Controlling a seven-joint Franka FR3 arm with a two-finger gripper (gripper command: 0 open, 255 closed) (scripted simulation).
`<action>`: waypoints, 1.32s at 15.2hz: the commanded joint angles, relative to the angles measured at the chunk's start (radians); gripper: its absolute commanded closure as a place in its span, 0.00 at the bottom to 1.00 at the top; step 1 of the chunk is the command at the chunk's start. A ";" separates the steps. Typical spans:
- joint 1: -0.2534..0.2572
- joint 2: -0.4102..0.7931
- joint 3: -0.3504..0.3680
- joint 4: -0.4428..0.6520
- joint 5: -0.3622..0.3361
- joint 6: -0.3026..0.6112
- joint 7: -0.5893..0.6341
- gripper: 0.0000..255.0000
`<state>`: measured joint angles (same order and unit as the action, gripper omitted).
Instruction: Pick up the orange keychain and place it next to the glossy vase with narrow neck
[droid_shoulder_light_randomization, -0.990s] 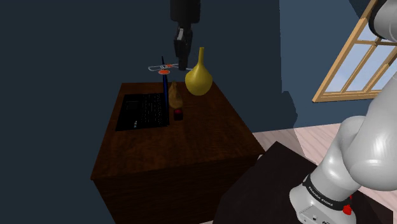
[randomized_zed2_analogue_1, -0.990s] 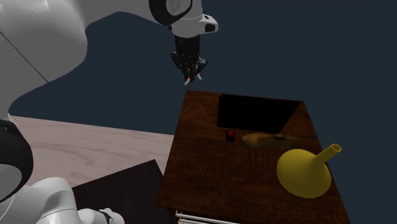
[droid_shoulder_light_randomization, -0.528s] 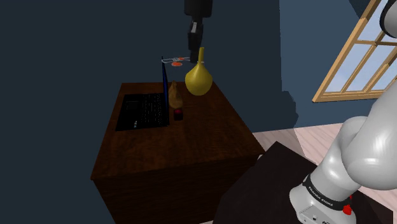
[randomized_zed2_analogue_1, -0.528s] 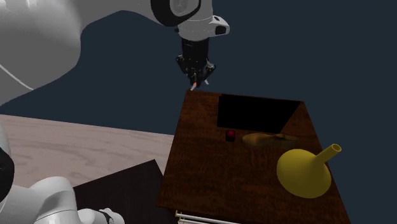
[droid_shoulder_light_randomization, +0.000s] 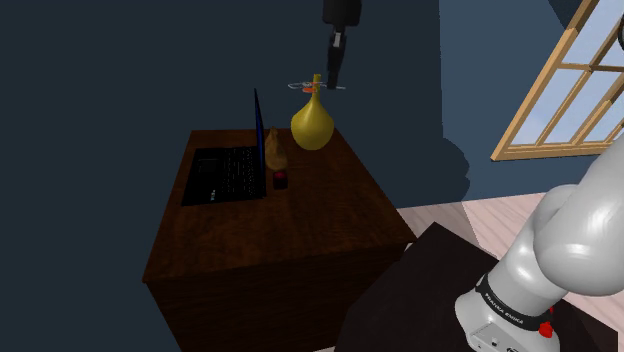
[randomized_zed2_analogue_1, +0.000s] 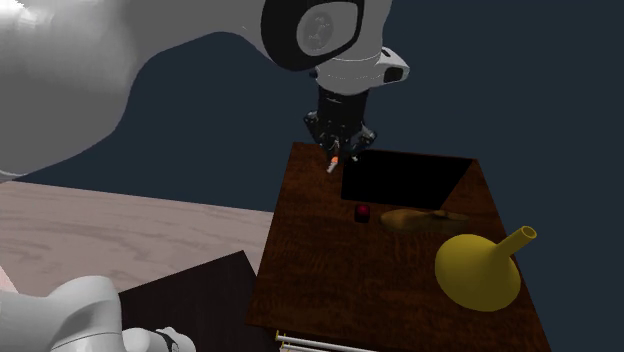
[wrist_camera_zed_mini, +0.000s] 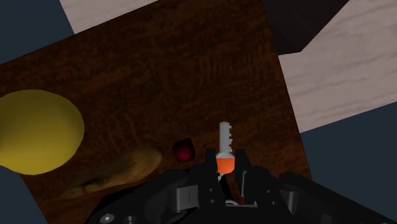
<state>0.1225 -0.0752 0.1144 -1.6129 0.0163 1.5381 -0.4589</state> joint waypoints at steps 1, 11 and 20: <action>-0.025 -0.007 -0.029 -0.007 -0.001 0.000 -0.056 1.00; -0.136 0.045 -0.158 0.053 -0.010 -0.011 -0.296 1.00; -0.187 0.081 -0.211 0.028 -0.008 0.049 -0.400 1.00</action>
<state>-0.0648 0.0088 -0.0970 -1.5682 0.0084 1.5734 -0.8594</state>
